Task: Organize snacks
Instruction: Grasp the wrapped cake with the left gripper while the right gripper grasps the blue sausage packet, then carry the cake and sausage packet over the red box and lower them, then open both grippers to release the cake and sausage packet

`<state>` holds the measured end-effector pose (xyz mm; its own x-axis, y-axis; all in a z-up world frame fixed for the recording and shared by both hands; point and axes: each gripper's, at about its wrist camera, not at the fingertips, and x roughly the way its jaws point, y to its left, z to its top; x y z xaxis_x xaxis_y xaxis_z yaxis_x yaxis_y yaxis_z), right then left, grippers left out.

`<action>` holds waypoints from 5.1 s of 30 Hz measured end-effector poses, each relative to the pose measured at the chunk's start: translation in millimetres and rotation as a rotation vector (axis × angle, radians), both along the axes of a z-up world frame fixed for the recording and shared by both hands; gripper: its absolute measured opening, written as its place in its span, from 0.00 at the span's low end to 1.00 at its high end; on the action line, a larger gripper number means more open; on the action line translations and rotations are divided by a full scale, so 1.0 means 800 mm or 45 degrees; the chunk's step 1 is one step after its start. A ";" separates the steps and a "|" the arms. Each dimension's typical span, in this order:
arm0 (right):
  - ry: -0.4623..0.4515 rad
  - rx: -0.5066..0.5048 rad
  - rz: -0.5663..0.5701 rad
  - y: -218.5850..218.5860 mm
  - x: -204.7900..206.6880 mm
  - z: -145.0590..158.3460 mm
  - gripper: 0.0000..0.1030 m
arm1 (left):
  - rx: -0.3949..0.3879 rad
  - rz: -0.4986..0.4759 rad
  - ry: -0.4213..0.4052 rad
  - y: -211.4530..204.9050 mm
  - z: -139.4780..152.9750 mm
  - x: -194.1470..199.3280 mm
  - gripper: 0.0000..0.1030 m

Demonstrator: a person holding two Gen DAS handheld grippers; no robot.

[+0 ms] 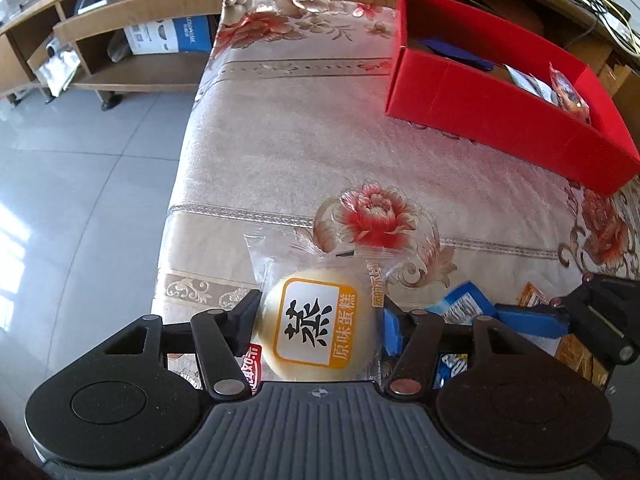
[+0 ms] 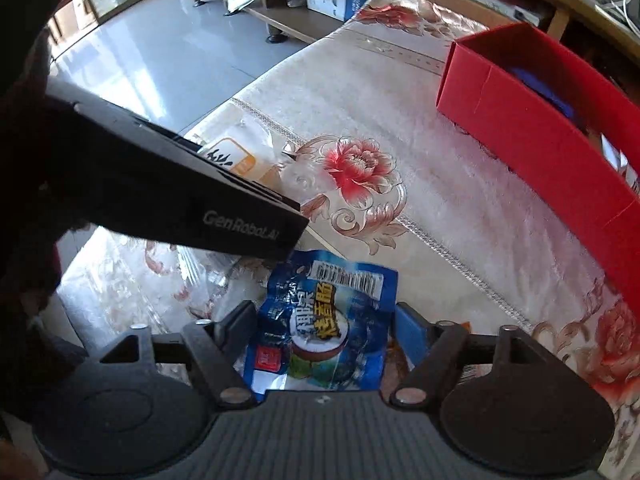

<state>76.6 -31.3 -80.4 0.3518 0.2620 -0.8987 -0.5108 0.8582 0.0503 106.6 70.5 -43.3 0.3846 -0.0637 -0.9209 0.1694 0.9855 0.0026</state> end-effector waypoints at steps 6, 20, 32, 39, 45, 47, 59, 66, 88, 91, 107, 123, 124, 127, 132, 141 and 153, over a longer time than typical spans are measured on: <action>-0.026 0.004 -0.024 -0.030 -0.002 0.008 0.60 | -0.031 -0.025 -0.018 -0.003 0.007 -0.005 0.63; -0.122 0.109 -0.248 -0.111 0.014 0.049 0.60 | 0.015 -0.080 -0.011 -0.033 -0.001 -0.005 0.69; -0.134 0.121 -0.279 -0.127 0.015 0.051 0.60 | -0.001 -0.080 -0.059 -0.043 0.013 -0.012 0.62; -0.201 0.154 -0.336 -0.146 0.018 0.073 0.60 | -0.069 -0.111 -0.127 -0.070 0.038 -0.002 0.62; -0.248 0.192 -0.412 -0.167 0.031 0.091 0.60 | -0.123 -0.145 -0.195 -0.098 0.061 0.018 0.62; -0.265 0.207 -0.441 -0.175 0.036 0.097 0.60 | -0.130 -0.160 -0.217 -0.110 0.068 0.024 0.62; -0.350 0.248 -0.594 -0.219 0.079 0.123 0.60 | -0.164 -0.148 -0.290 -0.152 0.084 0.079 0.62; -0.371 0.241 -0.649 -0.235 0.108 0.124 0.60 | -0.166 -0.138 -0.307 -0.171 0.085 0.108 0.62; -0.380 0.182 -0.695 -0.259 0.181 0.097 0.60 | -0.102 -0.104 -0.285 -0.200 0.054 0.173 0.61; -0.374 0.172 -0.692 -0.259 0.186 0.091 0.60 | -0.089 -0.103 -0.279 -0.201 0.049 0.177 0.61; -0.321 0.128 -0.694 -0.260 0.198 0.068 0.60 | -0.055 -0.103 -0.233 -0.205 0.028 0.181 0.61; -0.298 0.104 -0.701 -0.262 0.201 0.061 0.62 | -0.012 -0.116 -0.269 -0.204 0.031 0.177 0.70; -0.304 0.101 -0.703 -0.261 0.200 0.063 0.63 | -0.012 -0.115 -0.273 -0.203 0.032 0.176 0.72; -0.315 0.096 -0.700 -0.261 0.198 0.066 0.65 | -0.013 -0.107 -0.283 -0.199 0.036 0.175 0.76; -0.324 0.107 -0.699 -0.261 0.195 0.072 0.69 | -0.028 -0.103 -0.298 -0.194 0.045 0.169 0.76; -0.330 0.120 -0.694 -0.261 0.186 0.082 0.73 | -0.053 -0.108 -0.324 -0.184 0.061 0.155 0.78; -0.346 0.129 -0.693 -0.260 0.139 0.102 0.73 | -0.060 -0.262 -0.314 -0.167 0.073 0.083 0.83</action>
